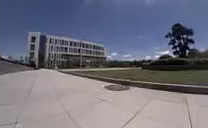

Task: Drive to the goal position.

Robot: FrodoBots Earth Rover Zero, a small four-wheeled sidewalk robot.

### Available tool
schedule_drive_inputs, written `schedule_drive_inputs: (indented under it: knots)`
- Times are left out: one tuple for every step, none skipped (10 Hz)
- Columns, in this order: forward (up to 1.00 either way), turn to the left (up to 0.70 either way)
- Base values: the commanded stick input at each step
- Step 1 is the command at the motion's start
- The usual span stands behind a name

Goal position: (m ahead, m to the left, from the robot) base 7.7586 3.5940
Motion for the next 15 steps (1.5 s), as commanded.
schedule_drive_inputs:
  knots:
    - [0.7,0.0]
    - [0.7,0.0]
    - [0.7,0.0]
    - [0.7,0.0]
    - [0.7,0.03]
    - [0.7,0.22]
    - [0.7,0.31]
    - [0.7,0.33]
    - [0.7,0.35]
    - [0.7,0.35]
    - [0.7,0.35]
    - [0.7,0.35]
    - [0.7,0.35]
    - [0.7,0.33]
    - [0.7,0.31]
